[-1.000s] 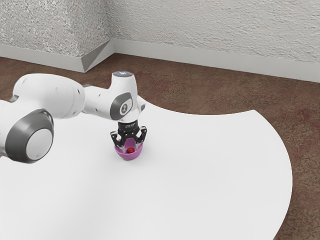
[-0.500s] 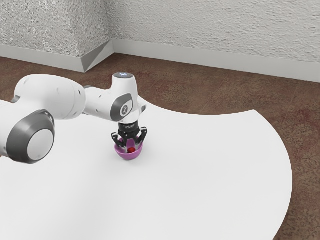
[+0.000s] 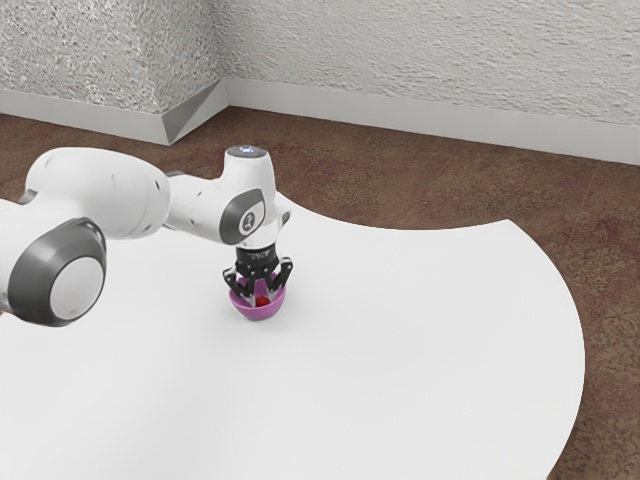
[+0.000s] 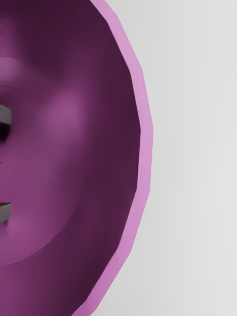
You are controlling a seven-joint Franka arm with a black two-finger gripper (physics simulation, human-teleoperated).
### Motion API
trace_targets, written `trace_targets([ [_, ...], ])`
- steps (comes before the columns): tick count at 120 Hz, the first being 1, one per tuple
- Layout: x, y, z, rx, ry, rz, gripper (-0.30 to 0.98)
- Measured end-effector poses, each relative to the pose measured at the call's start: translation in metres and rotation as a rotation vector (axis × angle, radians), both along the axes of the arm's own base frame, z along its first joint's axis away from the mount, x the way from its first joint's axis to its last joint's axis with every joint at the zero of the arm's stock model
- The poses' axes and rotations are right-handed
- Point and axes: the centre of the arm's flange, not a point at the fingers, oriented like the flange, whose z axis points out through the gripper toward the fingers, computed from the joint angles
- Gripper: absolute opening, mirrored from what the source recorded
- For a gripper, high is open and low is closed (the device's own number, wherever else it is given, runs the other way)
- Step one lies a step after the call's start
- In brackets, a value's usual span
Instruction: Take strawberry from the bowl
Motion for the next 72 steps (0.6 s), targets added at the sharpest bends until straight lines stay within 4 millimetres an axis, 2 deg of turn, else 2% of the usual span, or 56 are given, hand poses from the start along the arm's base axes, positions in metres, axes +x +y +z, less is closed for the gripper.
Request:
trace_targets([
  [14, 0.0, 0.0, 0.002, -0.002, -0.005, 0.006, 0.03],
  [24, 0.001, -0.001, 0.011, -0.004, -0.017, 0.01, 0.01],
  [32, 0.003, -0.002, 0.031, -0.008, -0.041, 0.012, 0.0],
  [42, 0.003, -0.007, 0.073, -0.017, -0.087, 0.008, -0.01],
  [48, 0.003, -0.034, 0.09, -0.024, -0.106, -0.027, -0.01],
  [56, 0.002, -0.096, 0.099, -0.051, -0.116, -0.11, -0.01],
  [65, -0.003, -0.173, 0.083, -0.07, -0.101, -0.208, -0.01],
  [68, -0.004, -0.191, 0.078, -0.073, -0.098, -0.228, -0.02],
  [72, -0.004, -0.204, 0.072, -0.074, -0.094, -0.243, -0.02],
])
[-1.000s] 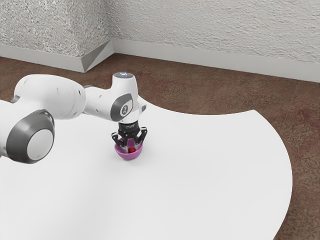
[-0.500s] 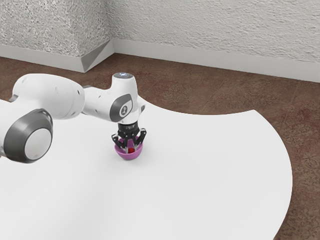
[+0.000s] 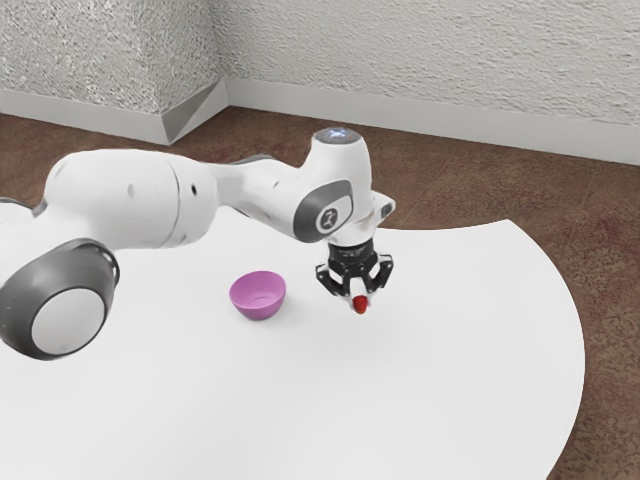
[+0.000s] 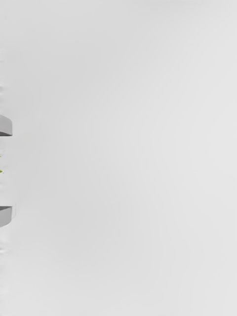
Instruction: Take strawberry from the bowl
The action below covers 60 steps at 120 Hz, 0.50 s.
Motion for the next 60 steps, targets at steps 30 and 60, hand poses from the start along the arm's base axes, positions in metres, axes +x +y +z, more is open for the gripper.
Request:
trace_targets([
  [30, -0.014, 0.001, 0.073, -0.026, -0.004, -0.004, 0.39],
  [60, -0.14, 0.245, 0.349, 0.038, -0.098, 0.078, 0.59],
])
